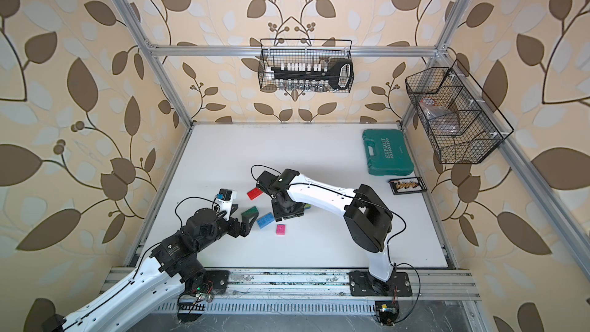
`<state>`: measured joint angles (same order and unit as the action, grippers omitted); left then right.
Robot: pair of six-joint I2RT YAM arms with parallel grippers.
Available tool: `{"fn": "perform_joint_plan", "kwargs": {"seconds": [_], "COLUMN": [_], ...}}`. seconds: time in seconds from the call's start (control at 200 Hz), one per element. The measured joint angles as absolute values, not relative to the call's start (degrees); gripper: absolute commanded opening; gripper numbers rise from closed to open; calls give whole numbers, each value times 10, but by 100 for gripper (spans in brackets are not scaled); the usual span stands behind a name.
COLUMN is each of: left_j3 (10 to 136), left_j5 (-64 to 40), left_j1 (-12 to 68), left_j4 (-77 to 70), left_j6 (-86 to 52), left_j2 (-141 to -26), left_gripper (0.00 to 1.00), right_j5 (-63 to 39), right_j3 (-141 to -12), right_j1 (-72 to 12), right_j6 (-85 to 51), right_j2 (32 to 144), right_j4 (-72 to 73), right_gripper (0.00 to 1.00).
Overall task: Assemble a spoon with lego
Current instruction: Pick up the lego brick from the center of the board.
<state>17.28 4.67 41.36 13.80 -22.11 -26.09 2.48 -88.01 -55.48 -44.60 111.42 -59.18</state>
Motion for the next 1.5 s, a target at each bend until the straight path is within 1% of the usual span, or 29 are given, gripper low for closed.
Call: {"fn": "perform_joint_plan", "kwargs": {"seconds": [0.365,0.605,0.845,1.0,1.08,1.215,1.27,1.374,1.504], "left_j3": [172,172,172,172,172,172,172,172,172], "left_j5": [46,46,45,45,45,44,44,44,44], "left_j1": [414,414,414,414,414,414,414,414,414], "left_j4": [151,151,151,151,151,151,151,151,151], "left_j6": [-224,-224,-224,-224,-224,-224,-224,-224,-224], "left_j2": [-282,-283,-291,-293,-293,-293,-294,-296,-300], "left_gripper": [99,99,99,99,99,99,99,99,99], "right_j5": [-1,-3,-7,-10,-12,-13,-14,-16,-20], "right_j3": [-882,-882,-882,-875,-874,-874,-874,-874,-874], "right_j1": [-575,-575,-575,-575,-576,-576,-576,-576,-576], "right_j6": [-468,-470,-470,-471,-471,-470,-468,-469,-465], "right_j2": [1177,1184,1184,1184,1184,1184,1184,1184,1186], "right_j4": [-552,-553,-554,-554,-554,-554,-554,-554,-555], "right_gripper": [55,46,45,42,39,32,32,38,36]}}
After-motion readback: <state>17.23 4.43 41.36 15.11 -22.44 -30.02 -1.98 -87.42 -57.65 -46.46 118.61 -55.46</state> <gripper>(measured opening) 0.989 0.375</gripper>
